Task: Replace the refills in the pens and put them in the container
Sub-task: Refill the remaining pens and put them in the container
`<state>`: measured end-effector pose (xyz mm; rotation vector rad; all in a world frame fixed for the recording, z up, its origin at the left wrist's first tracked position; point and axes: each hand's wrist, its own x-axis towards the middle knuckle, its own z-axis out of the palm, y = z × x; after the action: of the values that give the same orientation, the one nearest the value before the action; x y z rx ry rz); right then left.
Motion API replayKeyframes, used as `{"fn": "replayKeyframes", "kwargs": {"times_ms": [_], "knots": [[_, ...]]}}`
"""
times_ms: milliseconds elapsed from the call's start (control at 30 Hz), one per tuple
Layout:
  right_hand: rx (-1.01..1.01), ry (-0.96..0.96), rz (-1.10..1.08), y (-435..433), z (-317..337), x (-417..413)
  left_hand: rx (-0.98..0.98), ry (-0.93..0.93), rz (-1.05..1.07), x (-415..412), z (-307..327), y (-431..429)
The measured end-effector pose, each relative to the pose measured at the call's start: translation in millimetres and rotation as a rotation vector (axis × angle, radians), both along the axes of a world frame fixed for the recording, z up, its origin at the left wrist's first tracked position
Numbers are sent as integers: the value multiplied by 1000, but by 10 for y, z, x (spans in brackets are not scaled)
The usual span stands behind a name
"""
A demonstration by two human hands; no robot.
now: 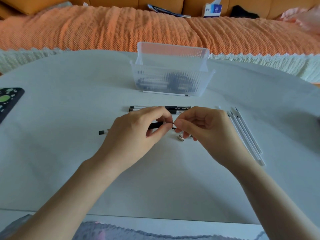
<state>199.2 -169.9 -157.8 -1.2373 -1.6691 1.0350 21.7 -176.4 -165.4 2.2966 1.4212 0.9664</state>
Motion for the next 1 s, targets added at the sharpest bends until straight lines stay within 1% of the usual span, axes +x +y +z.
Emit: {"fn": "replayKeyframes", "kwargs": {"times_ms": [200,367,433,500,600,667,767,900,1000], "knots": [[57,-83,5,-7,26,30,-81,-35,32,14,-8,9],[137,-170,-126,65,105,271,-163,-132,33,-89,18,56],[157,-284,-196,104,115,397,-169,-111,42,-103,16,54],[150,-447,-226,139,87,489,-150,-72,46,-93,3,46],[151,-709,-205,172,-5,543,-147,-52,37,-81,-12,42],[165,-792,-181,186,-39,537,-144,-42,35,-85,-12,42],[159,-824,-160,196,-58,521,-135,-34,33,-90,-22,47],[167,-814,-162,205,-57,537,-132,-41,20,-97,-36,58],[232,-728,-182,178,-29,508,-127,-38,10,-85,-24,58]]}}
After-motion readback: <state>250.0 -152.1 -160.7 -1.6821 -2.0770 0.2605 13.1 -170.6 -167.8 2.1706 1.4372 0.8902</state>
